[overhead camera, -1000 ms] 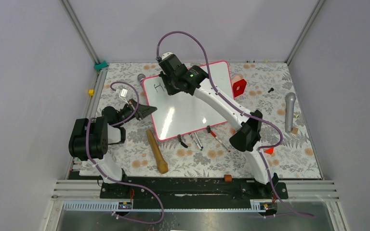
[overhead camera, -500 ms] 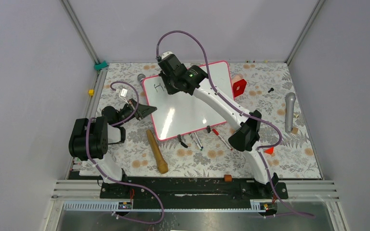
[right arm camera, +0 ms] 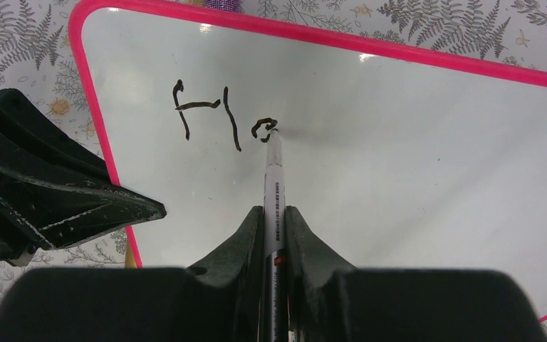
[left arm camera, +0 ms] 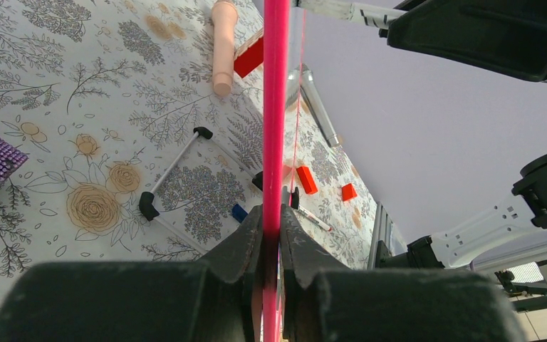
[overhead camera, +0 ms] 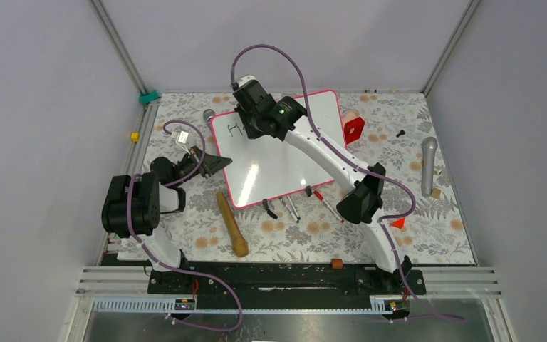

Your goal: Write a sentence on the whiteboard

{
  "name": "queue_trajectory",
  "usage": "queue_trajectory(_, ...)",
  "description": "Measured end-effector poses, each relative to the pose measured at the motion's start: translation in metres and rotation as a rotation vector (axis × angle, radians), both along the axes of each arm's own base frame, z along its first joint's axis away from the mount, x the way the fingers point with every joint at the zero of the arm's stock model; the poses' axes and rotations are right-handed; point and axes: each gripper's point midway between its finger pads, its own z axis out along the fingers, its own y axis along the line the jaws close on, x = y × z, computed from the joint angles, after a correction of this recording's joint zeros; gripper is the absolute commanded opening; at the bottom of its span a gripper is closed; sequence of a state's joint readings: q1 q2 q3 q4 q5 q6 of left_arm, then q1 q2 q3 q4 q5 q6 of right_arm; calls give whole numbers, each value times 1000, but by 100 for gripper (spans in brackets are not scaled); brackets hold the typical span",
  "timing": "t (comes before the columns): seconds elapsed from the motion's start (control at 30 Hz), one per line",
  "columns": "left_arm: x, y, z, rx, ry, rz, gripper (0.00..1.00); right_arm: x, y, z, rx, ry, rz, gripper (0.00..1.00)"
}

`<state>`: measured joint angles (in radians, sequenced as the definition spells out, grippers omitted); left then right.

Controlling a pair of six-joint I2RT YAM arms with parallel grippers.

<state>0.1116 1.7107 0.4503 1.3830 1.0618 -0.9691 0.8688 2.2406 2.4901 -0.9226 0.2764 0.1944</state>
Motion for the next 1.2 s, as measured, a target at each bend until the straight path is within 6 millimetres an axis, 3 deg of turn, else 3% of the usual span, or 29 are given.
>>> queue_trajectory(0.63, 0, 0, 0, -2, 5, 0, 0, -9, -7, -9, -29, 32, 7, 0)
queue_trajectory(0.77, -1, 0, 0, -1, 2, -4, 14, -9, -7, -7, -26, 30, 7, 0)
queue_trajectory(0.83, -1, 0, 0, 2, -5, -7, 30, -11, -9, -5, -25, 29, 7, 0)
queue_trajectory(0.9, -2, 0, 0, 7, -10, -10, 40, -13, -11, -3, -21, 26, 7, 0)
queue_trajectory(1.2, -1, 1, 0, 8, -12, -10, 51, -21, -21, 28, 34, -21, 7, 0)
